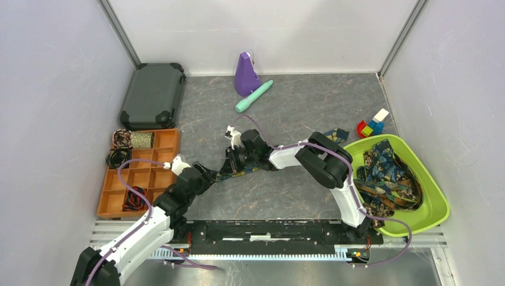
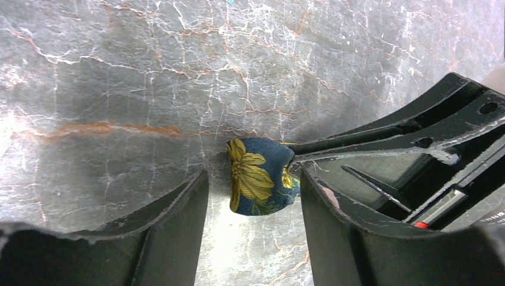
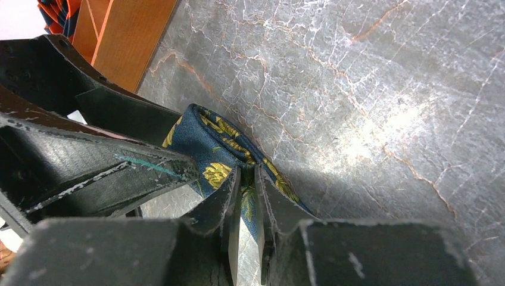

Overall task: Roll the ties
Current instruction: Roll the tie at the center of the board.

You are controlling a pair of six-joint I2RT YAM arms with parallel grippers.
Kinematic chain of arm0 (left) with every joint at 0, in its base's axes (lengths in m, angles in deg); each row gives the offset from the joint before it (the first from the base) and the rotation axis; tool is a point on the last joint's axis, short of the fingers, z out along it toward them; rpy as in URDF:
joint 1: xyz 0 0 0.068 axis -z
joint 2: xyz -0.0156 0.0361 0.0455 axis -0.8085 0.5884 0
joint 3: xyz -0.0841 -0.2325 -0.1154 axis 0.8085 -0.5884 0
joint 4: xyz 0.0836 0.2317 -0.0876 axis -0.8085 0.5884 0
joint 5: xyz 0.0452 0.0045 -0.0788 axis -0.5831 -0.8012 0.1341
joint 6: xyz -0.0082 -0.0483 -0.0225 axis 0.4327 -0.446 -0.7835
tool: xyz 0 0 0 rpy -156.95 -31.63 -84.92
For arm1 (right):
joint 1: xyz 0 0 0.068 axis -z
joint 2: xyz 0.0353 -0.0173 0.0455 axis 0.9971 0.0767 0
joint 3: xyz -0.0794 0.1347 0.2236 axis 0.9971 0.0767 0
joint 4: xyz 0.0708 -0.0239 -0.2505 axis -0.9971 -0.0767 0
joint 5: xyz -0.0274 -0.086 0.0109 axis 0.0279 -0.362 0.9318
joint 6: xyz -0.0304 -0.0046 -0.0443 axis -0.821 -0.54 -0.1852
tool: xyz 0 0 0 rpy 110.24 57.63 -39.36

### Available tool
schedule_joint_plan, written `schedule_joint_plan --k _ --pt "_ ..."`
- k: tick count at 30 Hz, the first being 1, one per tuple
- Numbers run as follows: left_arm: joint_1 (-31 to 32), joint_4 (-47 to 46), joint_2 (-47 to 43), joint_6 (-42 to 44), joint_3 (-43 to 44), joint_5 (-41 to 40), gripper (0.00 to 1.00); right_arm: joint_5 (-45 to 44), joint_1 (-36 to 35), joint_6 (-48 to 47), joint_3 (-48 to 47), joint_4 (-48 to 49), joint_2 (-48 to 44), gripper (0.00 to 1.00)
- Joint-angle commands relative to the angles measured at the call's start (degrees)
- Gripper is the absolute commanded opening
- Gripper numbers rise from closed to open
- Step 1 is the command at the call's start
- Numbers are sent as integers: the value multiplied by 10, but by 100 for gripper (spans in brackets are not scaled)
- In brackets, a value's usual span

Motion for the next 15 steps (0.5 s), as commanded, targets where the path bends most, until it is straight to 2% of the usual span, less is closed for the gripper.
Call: schedule_joint_plan --k 1,11,15 --pt "-2 17 -2 -2 9 -26 62 -21 1 -20 -3 -36 20 19" --pt "-2 -51 37 10 -2 -10 37 -22 1 -17 -2 -33 23 18" --pt "-2 -76 54 27 -1 -4 21 -21 1 -16 -2 -33 20 17"
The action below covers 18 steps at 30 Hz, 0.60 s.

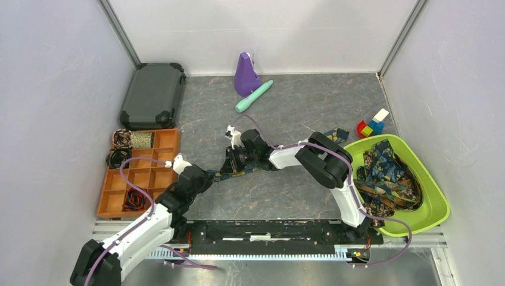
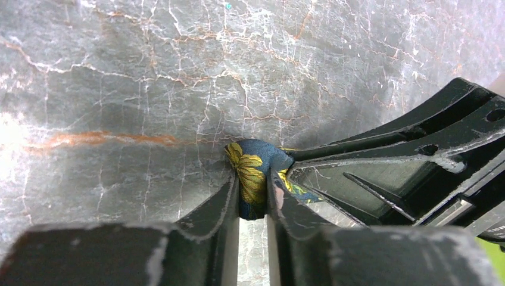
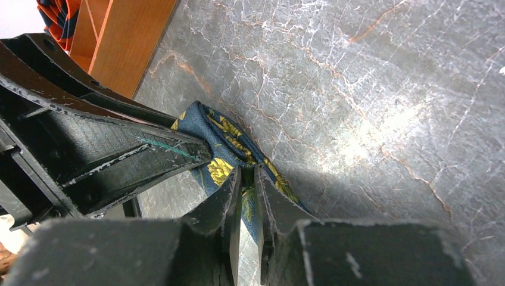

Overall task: Roll the ties
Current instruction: Roll the tie at the center of the board.

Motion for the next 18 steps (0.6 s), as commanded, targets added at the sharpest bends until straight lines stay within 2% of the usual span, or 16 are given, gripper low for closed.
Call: schedule_joint_plan --k 1,4,6,11,18 --pt "-2 -44 18 29 1 0 17 -20 1 -15 -2 -36 18 19" --pt "-2 -26 26 23 6 -10 6 -26 1 -21 -1 -50 2 26" --pt "-2 -18 30 18 8 -12 2 -32 1 -29 -1 -66 -14 34" --pt "-2 -4 25 12 10 -9 2 -57 4 -52 2 -101 -60 48" --pt "-2 33 -1 11 14 -4 2 -91 33 -56 33 -110 -99 51"
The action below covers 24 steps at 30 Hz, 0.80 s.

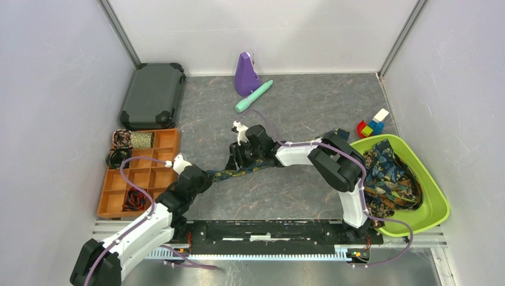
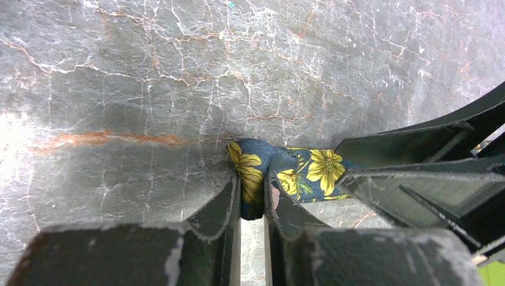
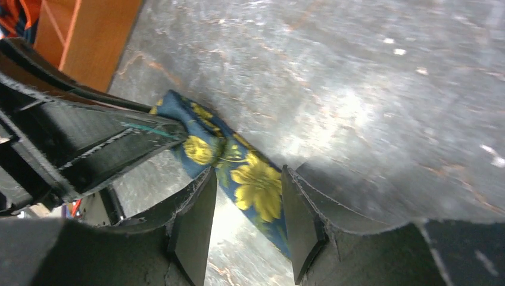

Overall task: Roll the ties
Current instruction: Roll the tie at the center of the board.

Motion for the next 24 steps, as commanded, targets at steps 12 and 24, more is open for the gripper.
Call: schedule_joint_plan --k 12,24 --pt "-2 83 -48 0 5 2 2 -78 34 9 56 -15 -28 47" --pt "-2 100 -58 4 11 13 2 -149 32 72 167 -6 -97 42"
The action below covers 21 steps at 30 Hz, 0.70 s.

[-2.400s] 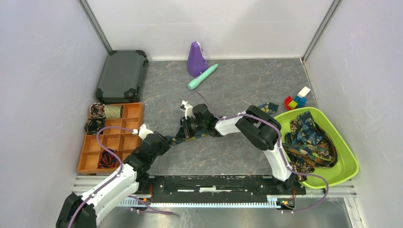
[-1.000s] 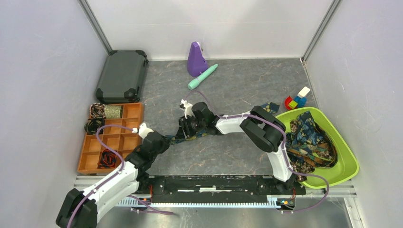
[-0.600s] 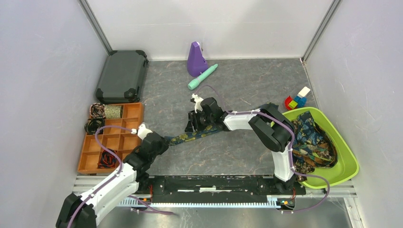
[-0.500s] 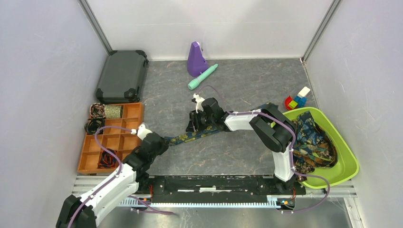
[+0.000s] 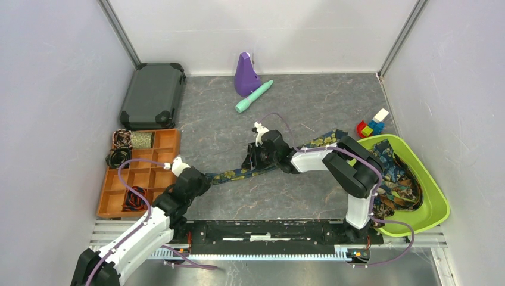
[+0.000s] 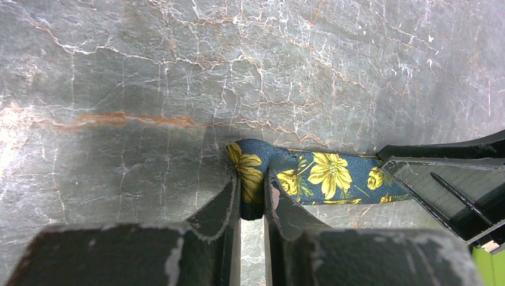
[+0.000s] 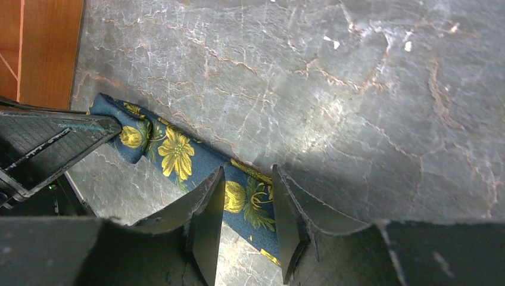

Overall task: Roll the ties
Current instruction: Roll the tie at the center of the board.

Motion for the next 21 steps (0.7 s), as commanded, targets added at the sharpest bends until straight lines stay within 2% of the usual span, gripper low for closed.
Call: schedule_joint_plan --k 1,8,13,21 --pt "-1 24 3 5 12 8 2 -43 -3 21 26 -43 -8 42" --pt "-1 32 4 11 19 11 2 -45 -13 -26 -34 -65 -17 47" --pt "-1 56 -7 12 29 1 2 -35 -46 -51 -90 -89 -19 49" --pt "-1 94 -16 11 46 -15 2 9 -107 -28 -140 -58 34 35"
